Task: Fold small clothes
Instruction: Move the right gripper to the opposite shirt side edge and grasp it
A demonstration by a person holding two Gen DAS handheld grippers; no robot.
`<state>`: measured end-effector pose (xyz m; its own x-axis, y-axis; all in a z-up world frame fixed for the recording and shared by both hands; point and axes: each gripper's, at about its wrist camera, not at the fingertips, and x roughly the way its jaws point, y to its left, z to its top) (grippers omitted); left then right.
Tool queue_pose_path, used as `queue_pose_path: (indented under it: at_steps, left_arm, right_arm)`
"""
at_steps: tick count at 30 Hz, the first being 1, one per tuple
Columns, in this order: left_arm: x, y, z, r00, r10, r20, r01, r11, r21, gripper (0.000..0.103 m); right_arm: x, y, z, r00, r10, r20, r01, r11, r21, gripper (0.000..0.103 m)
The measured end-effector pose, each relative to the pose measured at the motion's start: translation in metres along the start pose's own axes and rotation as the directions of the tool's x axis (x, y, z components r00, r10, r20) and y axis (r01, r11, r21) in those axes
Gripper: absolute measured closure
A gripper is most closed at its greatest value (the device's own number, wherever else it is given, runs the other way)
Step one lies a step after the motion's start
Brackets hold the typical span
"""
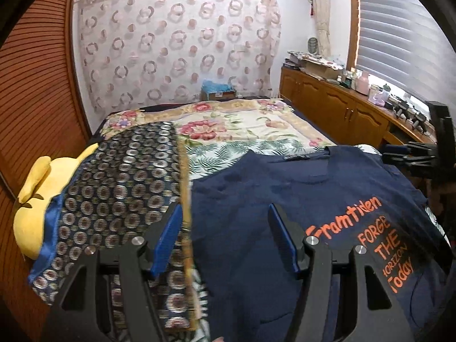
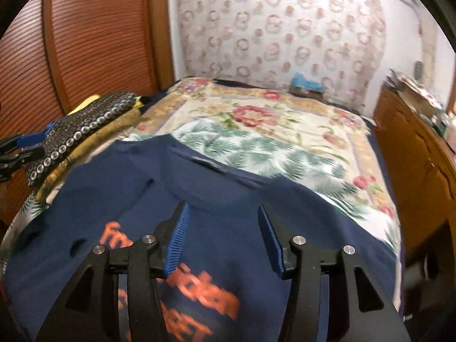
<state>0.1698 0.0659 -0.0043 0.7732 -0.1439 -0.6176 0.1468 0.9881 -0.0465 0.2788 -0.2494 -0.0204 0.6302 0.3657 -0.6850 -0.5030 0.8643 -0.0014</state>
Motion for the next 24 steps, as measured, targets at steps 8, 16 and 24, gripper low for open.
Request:
queue_pose_path:
  at_steps: [8,16,24]
  left_arm:
    - [0.023,-0.029,-0.012,0.997,-0.040,-0.065,0.042,0.998,0.036,0.042]
    - [0.050,-0.049,-0.028,0.986,-0.057,-0.158,0.070,0.994,0.083,0.042]
    - [0.066,-0.057,-0.039,0.974,-0.055,-0.221,0.079,0.992,0.100,0.042]
  right_arm:
    - [-0.059,-0.064,-0.056,0.990,-0.141,-0.006,0.140,0.985,0.097,0.052]
    - [-0.085,-0.121,-0.126,0.971,-0.225,-0.080,0.238,0.943,0.234,0.052]
    - [-0.094,-0.146,-0.161,0.961,-0.239,-0.140,0.272,0.911,0.311,0.052]
